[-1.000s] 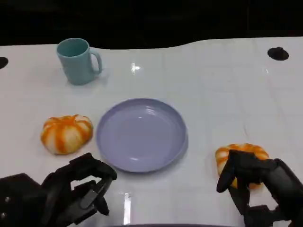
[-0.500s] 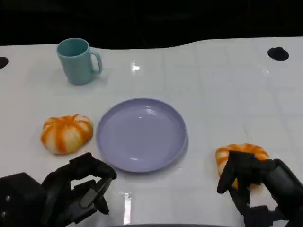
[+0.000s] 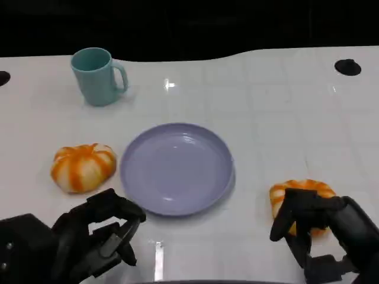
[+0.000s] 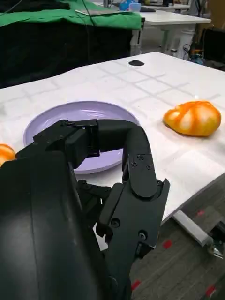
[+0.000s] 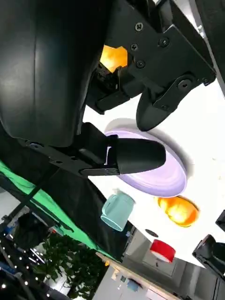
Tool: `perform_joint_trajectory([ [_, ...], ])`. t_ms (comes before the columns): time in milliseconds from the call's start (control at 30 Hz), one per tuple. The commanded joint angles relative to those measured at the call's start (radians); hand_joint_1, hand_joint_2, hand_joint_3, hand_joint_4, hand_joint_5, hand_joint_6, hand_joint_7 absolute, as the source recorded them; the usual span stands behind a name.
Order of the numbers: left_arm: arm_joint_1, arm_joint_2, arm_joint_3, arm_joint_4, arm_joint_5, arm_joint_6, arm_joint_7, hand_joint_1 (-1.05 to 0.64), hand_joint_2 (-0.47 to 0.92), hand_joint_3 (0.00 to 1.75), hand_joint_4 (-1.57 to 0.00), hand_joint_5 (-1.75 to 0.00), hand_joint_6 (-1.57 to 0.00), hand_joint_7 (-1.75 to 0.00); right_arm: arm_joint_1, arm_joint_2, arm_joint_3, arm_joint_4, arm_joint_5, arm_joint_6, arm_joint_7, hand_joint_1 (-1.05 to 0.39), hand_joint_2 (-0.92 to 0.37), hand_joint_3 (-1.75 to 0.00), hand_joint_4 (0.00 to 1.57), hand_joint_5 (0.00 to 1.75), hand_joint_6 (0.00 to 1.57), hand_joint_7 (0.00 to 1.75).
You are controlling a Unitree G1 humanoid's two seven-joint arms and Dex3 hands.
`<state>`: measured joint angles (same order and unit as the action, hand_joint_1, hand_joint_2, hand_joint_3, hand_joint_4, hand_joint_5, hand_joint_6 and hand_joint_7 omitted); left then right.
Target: Grasp the bread from the table and place it into the plate.
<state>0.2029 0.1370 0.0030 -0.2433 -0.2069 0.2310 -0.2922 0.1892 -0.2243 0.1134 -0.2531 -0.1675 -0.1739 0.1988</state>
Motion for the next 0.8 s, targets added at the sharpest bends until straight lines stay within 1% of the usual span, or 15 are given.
perform_joint_trajectory([
  [33, 0.013, 0.015, 0.009, -0.006, -0.001, -0.008, -0.005, -0.40, 0.91, 0.50, -0.68, -1.75, -0.64, -1.37, 0.015, -0.024, -0.017, -0.073, -0.032, 0.064, 0.000, -0.04, -0.38, -1.15, 0.59, 1.38, 0.59, 0.98],
  [100, 0.014, 0.016, 0.008, -0.003, 0.000, -0.014, -0.008, -0.40, 0.91, 0.50, -0.69, -1.75, -0.64, -1.38, 0.019, -0.024, -0.021, -0.093, -0.045, 0.080, -0.007, -0.03, -0.42, -1.04, 0.53, 1.28, 0.55, 0.91],
  [167, 0.016, 0.014, 0.007, -0.002, 0.000, -0.018, -0.007, -0.40, 0.91, 0.50, -0.69, -1.75, -0.64, -1.39, 0.020, -0.024, -0.023, -0.103, -0.064, 0.082, -0.017, -0.04, -0.44, -0.94, 0.48, 1.23, 0.53, 0.85],
  [200, 0.017, 0.013, 0.006, 0.000, 0.002, -0.020, -0.006, -0.40, 0.91, 0.50, -0.69, -1.75, -0.64, -1.39, 0.018, -0.032, -0.021, -0.108, -0.101, 0.076, -0.029, -0.04, -0.44, -0.92, 0.48, 1.21, 0.52, 0.84],
  [233, 0.017, 0.012, 0.005, 0.001, 0.003, -0.021, -0.004, -0.40, 0.91, 0.50, -0.70, -1.75, -0.63, -1.39, 0.016, -0.040, -0.020, -0.111, -0.136, 0.069, -0.040, -0.08, -0.48, -0.79, 0.45, 1.12, 0.51, 0.75],
  [267, 0.017, 0.011, 0.004, 0.001, 0.004, -0.021, -0.002, -0.40, 0.91, 0.50, -0.70, -1.75, -0.63, -1.39, 0.014, -0.045, -0.018, -0.113, -0.161, 0.065, -0.047, -0.09, -0.51, -0.70, 0.45, 1.05, 0.52, 0.69],
  [400, 0.018, 0.007, 0.003, -0.002, 0.006, -0.007, 0.007, -0.39, 0.91, 0.49, -0.70, -1.75, -0.65, -1.38, 0.011, -0.052, -0.014, -0.107, -0.241, 0.040, -0.089, -0.14, -0.62, -0.41, 0.45, 0.90, 0.58, 0.47],
  [533, 0.024, 0.008, 0.004, -0.012, 0.004, 0.001, 0.008, -0.39, 0.91, 0.49, -0.70, -1.75, -0.66, -1.37, 0.011, -0.067, -0.010, -0.112, -0.307, 0.024, -0.112, -0.20, -0.68, -0.26, 0.39, 0.84, 0.57, 0.36],
  [600, 0.025, 0.008, 0.005, -0.016, 0.003, 0.004, 0.008, -0.40, 0.91, 0.49, -0.70, -1.75, -0.66, -1.37, 0.006, -0.089, -0.009, -0.112, -0.353, 0.007, -0.120, -0.22, -0.70, -0.22, 0.36, 0.82, 0.56, 0.33],
  [700, 0.029, 0.008, 0.008, -0.026, -0.003, 0.009, 0.008, -0.39, 0.91, 0.50, -0.70, -1.75, -0.66, -1.37, 0.000, -0.134, -0.008, -0.128, -0.470, 0.004, -0.122, -0.31, -0.76, -0.08, 0.33, 0.68, 0.56, 0.24],
  [800, 0.032, 0.011, 0.009, -0.017, 0.002, -0.011, 0.001, -0.38, 0.92, 0.51, -0.70, -1.75, -0.65, -1.37, 0.002, -0.178, -0.006, -0.172, -0.604, 0.032, -0.097, -0.40, -0.78, -0.03, 0.28, 0.60, 0.52, 0.17],
])
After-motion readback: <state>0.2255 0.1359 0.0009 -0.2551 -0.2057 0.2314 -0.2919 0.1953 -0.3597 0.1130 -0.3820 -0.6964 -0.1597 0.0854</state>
